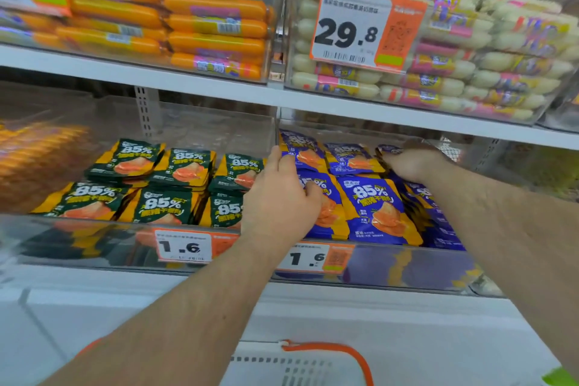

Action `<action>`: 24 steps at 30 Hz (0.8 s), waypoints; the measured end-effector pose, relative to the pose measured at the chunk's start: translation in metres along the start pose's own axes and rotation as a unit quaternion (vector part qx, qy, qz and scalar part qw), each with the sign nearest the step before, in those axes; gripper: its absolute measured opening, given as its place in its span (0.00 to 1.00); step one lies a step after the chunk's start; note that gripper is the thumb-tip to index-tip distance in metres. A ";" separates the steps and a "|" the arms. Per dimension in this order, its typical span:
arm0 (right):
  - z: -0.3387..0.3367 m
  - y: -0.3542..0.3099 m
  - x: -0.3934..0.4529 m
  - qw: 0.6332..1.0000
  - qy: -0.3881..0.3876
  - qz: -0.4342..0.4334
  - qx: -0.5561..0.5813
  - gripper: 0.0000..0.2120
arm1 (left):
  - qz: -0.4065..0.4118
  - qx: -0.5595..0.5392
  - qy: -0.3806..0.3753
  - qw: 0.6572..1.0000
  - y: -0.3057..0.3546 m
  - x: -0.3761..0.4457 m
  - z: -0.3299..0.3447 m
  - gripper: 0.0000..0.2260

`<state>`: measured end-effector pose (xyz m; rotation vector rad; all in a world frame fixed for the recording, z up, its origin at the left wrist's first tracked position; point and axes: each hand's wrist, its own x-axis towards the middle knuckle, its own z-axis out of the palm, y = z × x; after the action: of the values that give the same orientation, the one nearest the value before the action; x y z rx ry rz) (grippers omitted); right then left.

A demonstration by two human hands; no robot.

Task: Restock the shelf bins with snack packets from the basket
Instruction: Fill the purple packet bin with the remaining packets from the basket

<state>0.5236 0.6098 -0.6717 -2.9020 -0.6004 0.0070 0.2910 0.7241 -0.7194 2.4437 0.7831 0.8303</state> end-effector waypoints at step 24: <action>0.275 -0.061 -0.260 0.962 -0.093 -0.192 0.173 0.19 | -0.213 -0.177 -0.144 0.950 -0.171 -0.233 0.039 0.13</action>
<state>0.2493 0.6102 -0.9401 -2.4229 -1.0669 0.3034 0.1001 0.6949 -0.9382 1.9191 0.9126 0.3935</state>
